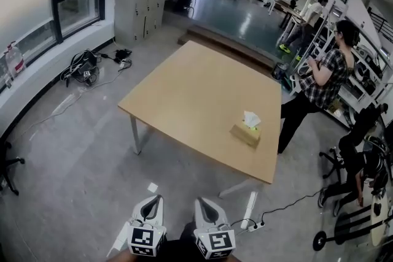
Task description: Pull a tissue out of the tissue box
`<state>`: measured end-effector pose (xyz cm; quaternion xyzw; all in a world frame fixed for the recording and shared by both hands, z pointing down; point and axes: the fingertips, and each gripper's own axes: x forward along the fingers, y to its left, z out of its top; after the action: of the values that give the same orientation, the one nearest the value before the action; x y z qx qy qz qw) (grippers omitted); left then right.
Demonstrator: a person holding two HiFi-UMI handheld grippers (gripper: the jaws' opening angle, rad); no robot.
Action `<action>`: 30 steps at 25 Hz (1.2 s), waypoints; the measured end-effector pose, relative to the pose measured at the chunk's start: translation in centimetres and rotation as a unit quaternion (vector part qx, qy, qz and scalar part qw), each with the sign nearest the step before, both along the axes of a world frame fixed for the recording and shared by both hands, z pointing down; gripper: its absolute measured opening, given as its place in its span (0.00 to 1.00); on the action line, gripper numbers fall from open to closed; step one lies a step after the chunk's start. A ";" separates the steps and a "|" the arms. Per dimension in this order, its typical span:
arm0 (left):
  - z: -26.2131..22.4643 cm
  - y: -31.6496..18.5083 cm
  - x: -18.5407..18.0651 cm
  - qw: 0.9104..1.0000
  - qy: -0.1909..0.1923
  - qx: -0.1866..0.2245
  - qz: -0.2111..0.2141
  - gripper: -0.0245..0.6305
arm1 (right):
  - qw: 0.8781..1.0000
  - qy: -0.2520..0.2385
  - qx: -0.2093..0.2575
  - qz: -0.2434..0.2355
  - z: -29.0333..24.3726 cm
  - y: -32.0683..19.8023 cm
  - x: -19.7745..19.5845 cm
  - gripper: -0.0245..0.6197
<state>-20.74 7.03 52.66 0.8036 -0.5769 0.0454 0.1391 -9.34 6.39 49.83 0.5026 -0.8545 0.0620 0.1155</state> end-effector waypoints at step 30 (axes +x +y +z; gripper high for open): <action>-1.1 -18.8 9.9 0.999 -0.040 -0.019 0.028 0.07 | 0.999 -0.031 -0.022 0.000 1.7 -17.6 7.7 0.03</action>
<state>-10.85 -11.75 51.51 0.8143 -0.5582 0.0923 0.1299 -1.60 -11.24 51.52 0.4977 -0.8561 0.0964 0.1003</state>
